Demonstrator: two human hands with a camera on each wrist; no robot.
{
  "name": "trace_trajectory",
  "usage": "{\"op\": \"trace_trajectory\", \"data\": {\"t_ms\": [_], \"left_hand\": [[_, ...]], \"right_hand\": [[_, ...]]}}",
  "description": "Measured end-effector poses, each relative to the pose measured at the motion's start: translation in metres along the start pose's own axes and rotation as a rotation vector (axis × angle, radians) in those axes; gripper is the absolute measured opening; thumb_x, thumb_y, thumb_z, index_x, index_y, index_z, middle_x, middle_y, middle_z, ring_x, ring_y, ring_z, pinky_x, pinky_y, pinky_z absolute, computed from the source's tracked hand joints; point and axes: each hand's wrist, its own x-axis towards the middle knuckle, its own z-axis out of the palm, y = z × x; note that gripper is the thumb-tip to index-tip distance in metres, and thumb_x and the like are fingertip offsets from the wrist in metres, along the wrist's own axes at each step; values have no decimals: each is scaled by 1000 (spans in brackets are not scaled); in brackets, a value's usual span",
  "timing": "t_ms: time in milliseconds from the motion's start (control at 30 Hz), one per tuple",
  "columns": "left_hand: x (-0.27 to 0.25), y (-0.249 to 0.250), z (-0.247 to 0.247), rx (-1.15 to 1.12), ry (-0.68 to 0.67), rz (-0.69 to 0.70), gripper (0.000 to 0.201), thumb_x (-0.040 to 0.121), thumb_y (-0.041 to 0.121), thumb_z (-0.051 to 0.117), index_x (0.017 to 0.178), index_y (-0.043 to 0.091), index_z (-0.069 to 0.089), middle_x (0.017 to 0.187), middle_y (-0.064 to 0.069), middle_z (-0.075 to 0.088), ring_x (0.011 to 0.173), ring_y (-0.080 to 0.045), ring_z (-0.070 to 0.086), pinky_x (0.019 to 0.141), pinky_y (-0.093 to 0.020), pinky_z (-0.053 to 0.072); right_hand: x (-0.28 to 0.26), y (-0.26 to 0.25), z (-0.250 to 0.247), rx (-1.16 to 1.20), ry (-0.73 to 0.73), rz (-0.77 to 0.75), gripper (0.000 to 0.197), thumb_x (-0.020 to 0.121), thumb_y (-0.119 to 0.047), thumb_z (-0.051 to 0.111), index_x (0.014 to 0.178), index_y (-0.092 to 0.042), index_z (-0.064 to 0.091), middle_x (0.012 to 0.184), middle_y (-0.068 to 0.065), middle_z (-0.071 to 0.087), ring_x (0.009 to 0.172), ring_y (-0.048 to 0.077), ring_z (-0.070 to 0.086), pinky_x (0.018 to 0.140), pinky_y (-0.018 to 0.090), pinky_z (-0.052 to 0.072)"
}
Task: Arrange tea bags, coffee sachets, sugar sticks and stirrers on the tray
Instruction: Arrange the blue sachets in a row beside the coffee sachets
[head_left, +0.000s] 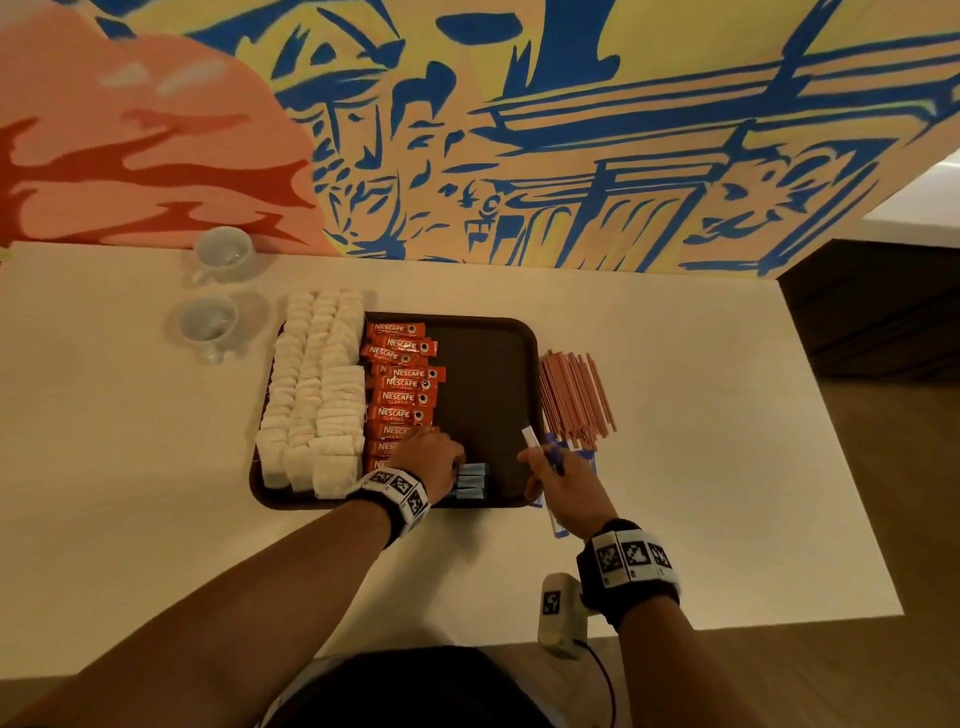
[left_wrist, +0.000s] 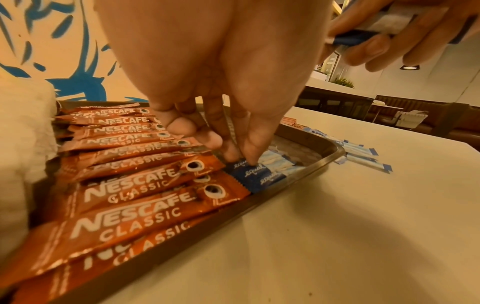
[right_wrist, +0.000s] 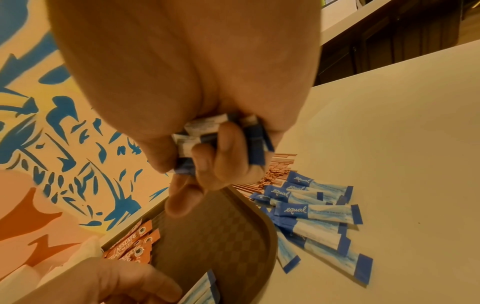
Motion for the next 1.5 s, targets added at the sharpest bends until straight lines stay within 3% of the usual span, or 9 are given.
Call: {"op": "trace_trajectory", "data": {"t_ms": [233, 333, 433, 633, 867, 1000, 1167, 1300, 1500], "left_hand": [[-12, 9, -19, -224, 157, -49, 25, 98, 30, 59, 122, 26, 66, 121, 5, 64, 114, -16, 55, 100, -30, 43], [-24, 22, -45, -493, 249, -63, 23, 99, 33, 59, 119, 25, 67, 111, 11, 66, 101, -6, 60, 82, -17, 44], [-44, 36, -69, -736, 266, 13, 29, 101, 40, 53, 122, 26, 66, 110, 17, 64, 100, -1, 60, 84, -17, 45], [-86, 59, -87, -949, 262, 160, 20, 98, 24, 63, 116, 26, 69, 96, 8, 73, 86, -5, 69, 76, -20, 55], [-117, 84, -85, -1120, 382, 62, 9, 94, 20, 68, 98, 15, 74, 84, 1, 74, 75, -9, 67, 70, -19, 52], [-128, 94, -75, -1063, 448, -14, 11, 87, 30, 75, 90, 19, 72, 87, 4, 73, 83, -8, 68, 80, -26, 56], [-140, 100, -70, -1073, 489, -76, 18, 85, 20, 79, 92, 17, 62, 89, -8, 71, 82, -21, 70, 77, -37, 59], [-147, 101, -73, -1092, 430, -60, 23, 87, 18, 76, 106, 20, 62, 93, -2, 74, 85, -16, 72, 76, -30, 61], [-152, 103, -80, -1137, 469, -13, 14, 93, 13, 68, 107, 14, 68, 88, -2, 77, 80, -13, 73, 72, -22, 58]], "right_hand": [[-11, -6, -14, 22, -31, -22, 25, 106, -33, 49, 111, -16, 67, 81, 2, 65, 70, 6, 60, 63, 13, 46], [-17, -13, -23, -8, -51, -113, 29, 105, -33, 48, 114, -16, 70, 94, 8, 70, 87, 15, 67, 74, 14, 50], [-27, -25, -31, -31, -94, -201, 32, 104, -35, 50, 110, -11, 69, 91, 13, 70, 79, 10, 65, 72, 13, 48], [-46, -42, -36, -217, -203, -311, 23, 106, -32, 49, 115, -20, 67, 92, -8, 65, 86, 6, 63, 73, 17, 47], [-71, -44, -42, -87, -202, -453, 18, 104, -27, 55, 114, -36, 67, 97, -20, 66, 88, -9, 61, 73, 8, 45], [-84, -42, -45, -40, -218, -512, 24, 101, -24, 60, 122, -36, 61, 110, -29, 61, 98, -25, 54, 79, -4, 38], [-93, -36, -49, 41, -234, -524, 25, 101, -23, 59, 124, -27, 67, 106, -23, 69, 93, -12, 64, 78, 3, 45], [-92, -32, -53, 55, -210, -525, 20, 99, -22, 63, 116, -26, 73, 94, -19, 74, 91, -3, 68, 77, 7, 48], [-88, -28, -53, 48, -179, -471, 9, 93, -25, 72, 98, -20, 76, 89, -13, 76, 86, 5, 71, 81, 23, 55]]}}
